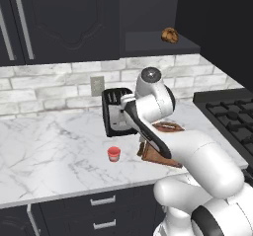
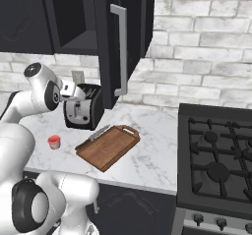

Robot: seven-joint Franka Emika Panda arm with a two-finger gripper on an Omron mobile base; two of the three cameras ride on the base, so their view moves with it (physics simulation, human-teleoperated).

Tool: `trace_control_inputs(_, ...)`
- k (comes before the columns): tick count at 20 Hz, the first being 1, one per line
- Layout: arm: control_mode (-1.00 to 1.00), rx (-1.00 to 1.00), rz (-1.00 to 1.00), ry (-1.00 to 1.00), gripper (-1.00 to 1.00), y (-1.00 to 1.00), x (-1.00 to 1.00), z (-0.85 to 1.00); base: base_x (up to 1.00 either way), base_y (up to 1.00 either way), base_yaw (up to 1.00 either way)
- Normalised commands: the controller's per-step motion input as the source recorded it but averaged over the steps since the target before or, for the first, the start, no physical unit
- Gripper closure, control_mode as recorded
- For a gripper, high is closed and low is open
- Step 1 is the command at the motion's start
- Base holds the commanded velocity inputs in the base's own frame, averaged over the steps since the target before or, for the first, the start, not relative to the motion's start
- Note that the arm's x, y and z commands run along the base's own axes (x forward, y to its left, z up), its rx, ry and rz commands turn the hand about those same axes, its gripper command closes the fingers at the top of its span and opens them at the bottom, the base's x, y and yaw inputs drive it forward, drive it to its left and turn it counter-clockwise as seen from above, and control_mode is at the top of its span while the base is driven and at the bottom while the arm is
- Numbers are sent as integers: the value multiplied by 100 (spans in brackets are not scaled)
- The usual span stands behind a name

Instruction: Pick the bread, place it on the cutting board, pick the jam, place it on the counter, and close the cabinet.

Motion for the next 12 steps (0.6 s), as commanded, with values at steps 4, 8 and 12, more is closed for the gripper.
trace_control_inputs(4,-100,0,0,0,-100,-21,0,33,0,0,0)
trace_control_inputs(8,-100,0,0,-1,-100,-19,-1,32,0,0,0)
trace_control_inputs(12,-100,0,0,0,-100,-19,0,33,0,0,0)
